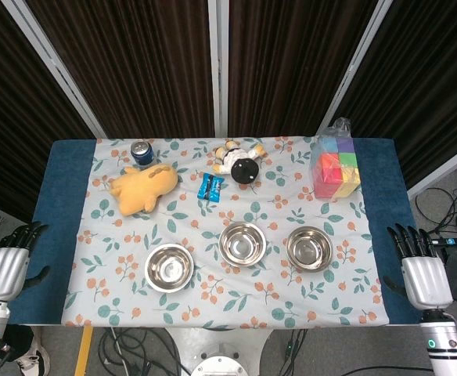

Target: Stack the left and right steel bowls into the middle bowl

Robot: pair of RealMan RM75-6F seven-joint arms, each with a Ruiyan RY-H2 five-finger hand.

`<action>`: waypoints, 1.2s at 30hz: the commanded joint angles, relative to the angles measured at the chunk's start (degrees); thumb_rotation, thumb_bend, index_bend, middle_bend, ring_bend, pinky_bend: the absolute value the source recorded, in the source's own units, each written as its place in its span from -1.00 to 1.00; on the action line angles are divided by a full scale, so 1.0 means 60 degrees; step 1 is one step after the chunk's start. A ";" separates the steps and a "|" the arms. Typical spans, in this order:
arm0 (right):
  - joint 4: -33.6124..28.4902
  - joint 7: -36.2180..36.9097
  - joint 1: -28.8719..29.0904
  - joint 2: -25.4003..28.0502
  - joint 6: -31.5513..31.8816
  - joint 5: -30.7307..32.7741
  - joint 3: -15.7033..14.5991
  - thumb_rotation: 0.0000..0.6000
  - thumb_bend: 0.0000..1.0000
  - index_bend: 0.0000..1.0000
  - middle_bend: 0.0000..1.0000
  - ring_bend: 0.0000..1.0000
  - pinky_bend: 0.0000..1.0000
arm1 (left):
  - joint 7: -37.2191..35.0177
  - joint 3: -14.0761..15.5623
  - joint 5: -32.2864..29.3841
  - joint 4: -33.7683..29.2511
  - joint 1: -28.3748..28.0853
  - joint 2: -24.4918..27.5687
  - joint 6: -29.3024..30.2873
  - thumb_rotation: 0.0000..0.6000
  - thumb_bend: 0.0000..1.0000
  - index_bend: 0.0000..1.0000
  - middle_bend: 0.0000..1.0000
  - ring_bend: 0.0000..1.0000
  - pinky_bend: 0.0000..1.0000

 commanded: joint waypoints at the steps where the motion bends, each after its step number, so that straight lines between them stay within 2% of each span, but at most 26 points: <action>1: 0.0015 -0.0020 0.0006 -0.0021 -0.0025 -0.0001 -0.0018 1.00 -0.80 -0.88 -0.88 -1.00 -1.00 | -0.0006 0.0010 -0.0001 0.0027 0.0017 -0.0030 0.0017 1.00 -0.51 -0.55 -0.50 -0.63 -0.42; 5: 0.0107 0.0001 0.0055 -0.0126 0.0038 -0.0185 -0.0032 1.00 -0.80 -0.87 -0.84 -1.00 -1.00 | 0.0032 0.0068 -0.0013 0.0052 0.0017 -0.0064 -0.0066 1.00 -0.51 -0.56 -0.50 -0.63 -0.44; 7: 0.0285 0.0035 0.0055 -0.0341 0.0345 -0.0447 0.0020 1.00 -0.79 -0.78 -0.72 -0.97 -0.94 | 0.0077 0.0079 -0.0024 0.0012 0.0000 -0.0053 -0.0114 1.00 -0.51 -0.56 -0.50 -0.63 -0.44; 12: 0.0680 -0.0060 0.0082 -0.1115 0.0989 -0.1140 0.0029 1.00 -0.76 -0.42 -0.36 -0.56 -0.44 | 0.0145 0.0097 -0.0003 -0.0040 -0.0075 -0.0015 -0.0244 1.00 -0.51 -0.55 -0.50 -0.63 -0.44; 15: 0.0990 -0.0493 0.0185 -0.1624 0.0882 -0.1345 -0.0077 1.00 -0.73 -0.24 -0.22 -0.40 -0.27 | 0.0115 0.0190 -0.0020 -0.0064 -0.0059 -0.0010 -0.0354 1.00 -0.51 -0.55 -0.50 -0.63 -0.44; 17: 0.1203 -0.0958 0.0324 -0.1890 0.0496 -0.1366 -0.0200 1.00 -0.71 -0.21 -0.19 -0.40 -0.28 | 0.0090 0.0264 -0.0007 -0.0052 -0.0043 -0.0022 -0.0418 1.00 -0.51 -0.55 -0.50 -0.63 -0.44; 21: 0.1795 -0.1518 0.0799 -0.2358 -0.0241 -0.1492 -0.0238 1.00 -0.69 -0.16 -0.13 -0.34 -0.43 | 0.0067 0.0343 -0.0030 0.0100 -0.0052 -0.0144 -0.0560 1.00 -0.51 -0.56 -0.50 -0.63 -0.44; 27: 0.2140 -0.1730 0.1467 -0.2803 -0.1428 -0.1239 -0.0169 1.00 -0.66 -0.04 -0.05 -0.24 -0.28 | 0.0114 0.0378 0.0010 0.0123 -0.0138 -0.0224 -0.0712 1.00 -0.51 -0.55 -0.50 -0.63 -0.43; 36: 0.2545 -0.2244 0.1805 -0.3422 -0.2121 -0.0956 -0.0301 1.00 -0.66 -0.01 -0.04 -0.25 -0.27 | 0.0234 0.0354 0.0198 -0.0053 -0.0412 -0.0131 -0.0948 1.00 -0.51 -0.55 -0.50 -0.63 -0.43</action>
